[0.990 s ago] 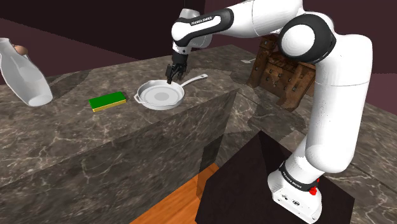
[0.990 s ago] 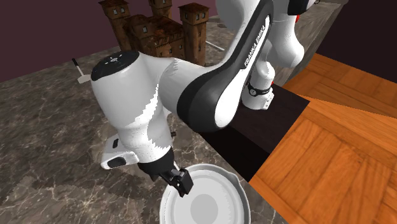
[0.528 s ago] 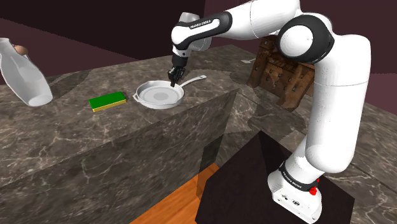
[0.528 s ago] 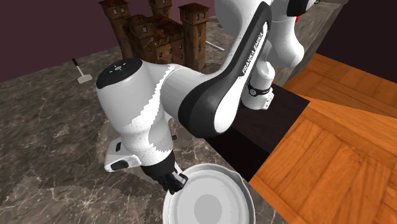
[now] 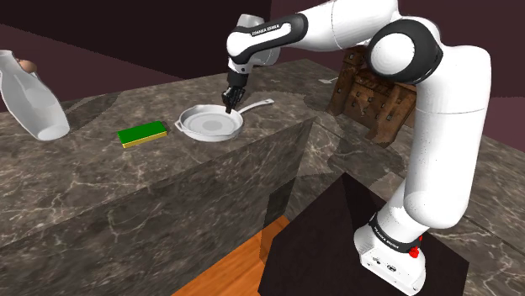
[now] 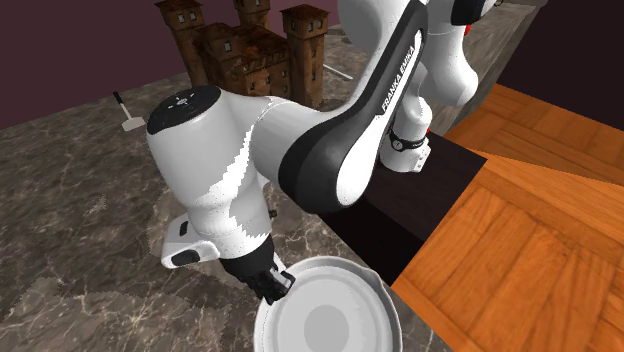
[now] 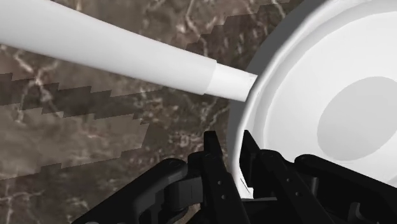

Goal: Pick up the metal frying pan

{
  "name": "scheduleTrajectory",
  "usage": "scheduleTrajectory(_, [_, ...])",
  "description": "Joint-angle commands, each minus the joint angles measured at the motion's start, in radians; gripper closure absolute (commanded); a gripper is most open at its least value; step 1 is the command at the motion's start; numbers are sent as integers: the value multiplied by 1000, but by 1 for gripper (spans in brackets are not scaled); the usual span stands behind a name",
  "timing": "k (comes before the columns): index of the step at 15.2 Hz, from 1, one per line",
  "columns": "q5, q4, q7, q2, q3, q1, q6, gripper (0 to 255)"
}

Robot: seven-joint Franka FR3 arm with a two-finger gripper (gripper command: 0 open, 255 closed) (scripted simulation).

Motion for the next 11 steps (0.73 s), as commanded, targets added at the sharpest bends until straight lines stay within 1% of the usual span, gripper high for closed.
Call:
scheduleTrajectory(1, [-2, 10, 4, -9, 0, 0, -18, 255])
scheduleTrajectory(11, [-12, 96, 29, -42, -3, -1, -134, 255])
